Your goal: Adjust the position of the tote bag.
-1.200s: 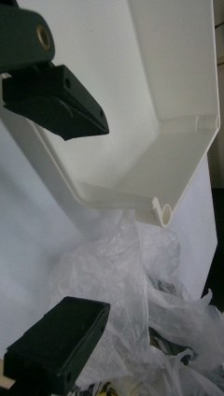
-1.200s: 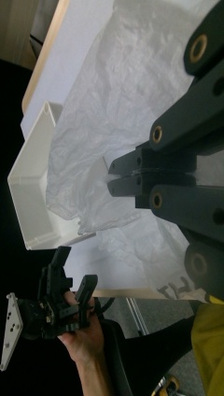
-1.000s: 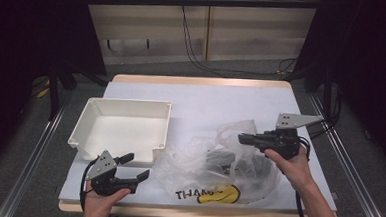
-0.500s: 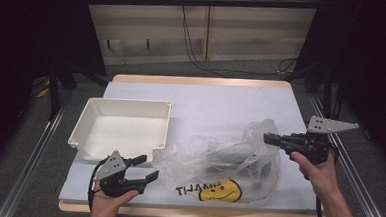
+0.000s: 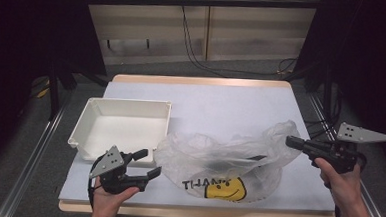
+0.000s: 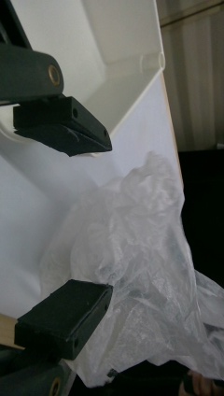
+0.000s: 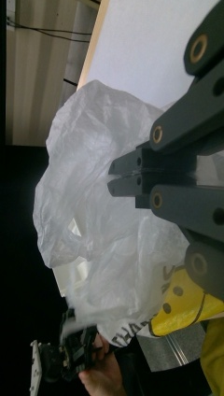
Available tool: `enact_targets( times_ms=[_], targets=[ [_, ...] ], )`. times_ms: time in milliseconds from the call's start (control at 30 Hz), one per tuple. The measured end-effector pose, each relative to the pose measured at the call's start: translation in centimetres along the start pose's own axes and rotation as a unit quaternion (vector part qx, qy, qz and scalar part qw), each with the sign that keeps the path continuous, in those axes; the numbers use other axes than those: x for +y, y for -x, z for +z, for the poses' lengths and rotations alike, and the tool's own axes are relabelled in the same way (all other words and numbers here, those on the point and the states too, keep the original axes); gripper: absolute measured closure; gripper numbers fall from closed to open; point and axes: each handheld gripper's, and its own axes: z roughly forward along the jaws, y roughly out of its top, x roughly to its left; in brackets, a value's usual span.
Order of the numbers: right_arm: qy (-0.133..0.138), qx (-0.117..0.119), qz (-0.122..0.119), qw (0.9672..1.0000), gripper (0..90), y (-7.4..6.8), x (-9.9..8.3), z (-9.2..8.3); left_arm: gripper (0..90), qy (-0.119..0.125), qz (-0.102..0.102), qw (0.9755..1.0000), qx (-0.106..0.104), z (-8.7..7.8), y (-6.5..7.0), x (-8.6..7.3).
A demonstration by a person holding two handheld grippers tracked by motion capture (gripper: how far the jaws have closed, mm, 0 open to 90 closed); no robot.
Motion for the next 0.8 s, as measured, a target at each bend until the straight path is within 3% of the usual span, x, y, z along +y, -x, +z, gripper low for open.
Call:
enact_targets(
  times_ms=[267,300,333,433,567,733,800],
  targets=[
    [0.001,0.004,-0.001,1.0000,90.0,-0.2,-0.1,0.0,25.8,0.014,0.024,0.9996,-0.007,0.7,0.2,2.1],
    [0.002,0.003,-0.004,1.0000,90.0,-0.2,0.0,-0.1,25.9,0.015,0.025,0.9994,-0.019,0.9,0.0,2.4],
    [0.002,0.003,-0.004,1.0000,90.0,-0.2,0.0,-0.1,25.9,0.020,0.027,0.9994,-0.013,1.1,0.0,2.7],
    [0.007,0.001,-0.004,1.0000,90.0,-0.2,0.0,-0.6,24.4,0.021,0.013,0.9994,-0.023,1.9,-0.7,3.3],
    [0.004,-0.003,0.000,1.0000,90.0,-0.1,-0.5,-1.2,21.9,0.021,0.004,0.9992,-0.034,2.9,-0.6,3.9],
    [0.016,-0.009,0.004,0.9998,90.0,0.1,-0.7,-1.8,21.9,0.000,0.015,0.9992,-0.038,3.7,-0.2,3.7],
    [0.015,-0.011,0.001,0.9998,90.0,0.3,-0.6,-2.2,23.8,0.014,0.011,0.9986,-0.049,3.8,0.1,3.9]
  ],
)
